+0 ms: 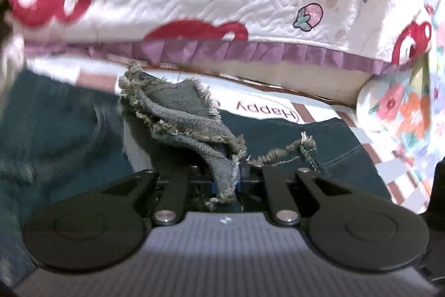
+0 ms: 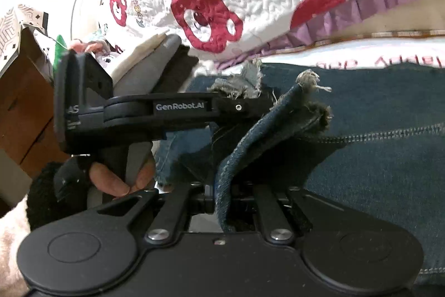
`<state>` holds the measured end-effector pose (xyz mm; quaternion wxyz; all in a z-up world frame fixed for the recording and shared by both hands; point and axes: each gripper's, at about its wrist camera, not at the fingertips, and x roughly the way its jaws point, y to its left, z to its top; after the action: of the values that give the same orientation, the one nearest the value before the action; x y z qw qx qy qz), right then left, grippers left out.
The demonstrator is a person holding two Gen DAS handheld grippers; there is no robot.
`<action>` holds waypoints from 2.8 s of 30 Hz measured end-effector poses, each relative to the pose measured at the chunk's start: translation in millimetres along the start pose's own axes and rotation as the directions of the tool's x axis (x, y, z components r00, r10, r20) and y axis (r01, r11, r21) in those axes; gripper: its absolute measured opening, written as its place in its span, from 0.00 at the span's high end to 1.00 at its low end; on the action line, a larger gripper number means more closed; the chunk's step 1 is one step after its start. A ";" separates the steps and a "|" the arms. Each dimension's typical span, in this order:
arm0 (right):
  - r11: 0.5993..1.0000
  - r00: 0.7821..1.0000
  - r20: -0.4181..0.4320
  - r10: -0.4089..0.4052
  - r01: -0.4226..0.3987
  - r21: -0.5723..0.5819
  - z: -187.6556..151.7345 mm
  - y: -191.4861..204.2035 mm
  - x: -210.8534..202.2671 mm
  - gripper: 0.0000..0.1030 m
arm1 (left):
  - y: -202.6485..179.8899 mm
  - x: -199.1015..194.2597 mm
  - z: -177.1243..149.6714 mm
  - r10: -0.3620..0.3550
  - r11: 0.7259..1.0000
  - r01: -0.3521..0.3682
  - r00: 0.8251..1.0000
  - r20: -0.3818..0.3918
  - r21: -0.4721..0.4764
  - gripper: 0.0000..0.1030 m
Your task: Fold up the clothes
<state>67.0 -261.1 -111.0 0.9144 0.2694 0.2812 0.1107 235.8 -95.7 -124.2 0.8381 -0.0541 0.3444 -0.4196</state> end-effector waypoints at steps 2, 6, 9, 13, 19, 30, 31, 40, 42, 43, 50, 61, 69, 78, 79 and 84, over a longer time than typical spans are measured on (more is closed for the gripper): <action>1.000 1.000 0.014 0.012 -0.012 -0.006 4.1 2.6 -0.5 0.91 | -0.2 -9.1 13.1 0.003 1.000 -0.003 1.000 0.030 0.020 0.90; 0.998 0.999 0.021 0.050 -0.049 -0.030 27.7 20.6 19.2 0.90 | 26.3 -35.4 31.3 0.034 0.999 -0.036 0.996 0.088 0.017 0.90; 0.995 0.998 -0.010 0.055 -0.056 -0.082 37.5 38.6 45.5 0.90 | 51.5 -45.0 31.8 0.097 0.995 -0.097 0.991 0.092 -0.003 0.90; 0.990 0.997 -0.046 0.056 -0.061 -0.130 47.5 58.8 77.4 0.90 | 73.7 -47.1 27.4 0.144 0.989 -0.141 0.987 0.067 -0.045 0.90; 0.996 0.995 -0.059 0.079 -0.082 -0.044 46.6 52.6 80.5 0.89 | 73.4 -54.0 29.9 0.141 0.990 -0.142 0.988 0.067 0.010 0.91; 0.959 0.992 -0.123 -0.022 -0.013 -0.282 37.2 84.0 91.8 0.73 | 93.1 -78.0 21.1 0.366 0.930 -0.365 0.930 0.022 -0.038 0.61; 0.952 0.991 -0.128 -0.034 -0.007 -0.306 35.4 87.1 93.1 0.69 | 94.8 -85.6 19.7 0.367 0.930 -0.366 0.930 0.019 -0.046 0.59; 0.830 0.985 -0.123 -0.119 0.030 -0.557 16.2 118.3 94.0 0.59 | 125.0 -123.7 -26.9 0.115 0.918 -0.125 0.992 -0.048 -0.378 0.55; 0.803 0.987 -0.110 -0.116 0.028 -0.595 12.1 122.4 90.8 0.55 | 116.1 -130.6 -29.4 0.150 0.928 -0.152 0.988 -0.033 -0.341 0.52; 0.799 0.986 -0.119 -0.117 0.022 -0.601 10.6 123.8 92.7 0.54 | 112.0 -133.3 -29.1 0.159 0.935 -0.159 0.987 -0.025 -0.318 0.50; 0.852 0.973 -0.221 -0.059 -0.066 -0.519 -1.9 118.3 86.2 0.54 | 118.2 -150.7 -29.3 0.228 0.909 -0.201 0.973 0.031 -0.365 0.44; 0.869 0.962 -0.064 -0.265 0.209 -0.449 -15.7 53.0 -16.8 0.52 | 75.9 -118.3 -19.2 0.270 0.956 -0.274 0.961 -0.058 -0.100 0.41; 0.803 0.836 0.004 -0.548 0.528 -0.277 -32.4 -33.7 -115.5 0.52 | 57.7 -115.3 -15.8 0.412 0.910 -0.411 0.911 -0.006 0.050 0.41; 0.765 0.771 -0.024 -0.637 0.627 -0.148 -48.8 -86.8 -147.3 0.52 | -0.6 -79.1 -23.5 0.271 0.960 -0.268 0.962 -0.030 0.086 0.39; 0.772 0.778 -0.021 -0.628 0.620 -0.142 -49.0 -87.9 -144.2 0.52 | -7.6 -70.7 -27.9 0.237 0.969 -0.231 0.970 -0.055 0.092 0.39; 0.775 0.785 0.025 -0.618 0.615 -0.143 -51.9 -93.3 -130.9 0.52 | -44.3 -33.6 -49.9 0.232 0.933 -0.189 0.967 -0.109 0.306 0.38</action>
<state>-65.0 -362.6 -139.4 0.9137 0.0948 0.3560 -0.1717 161.4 -89.3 -127.3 0.8501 0.1382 0.3414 -0.3764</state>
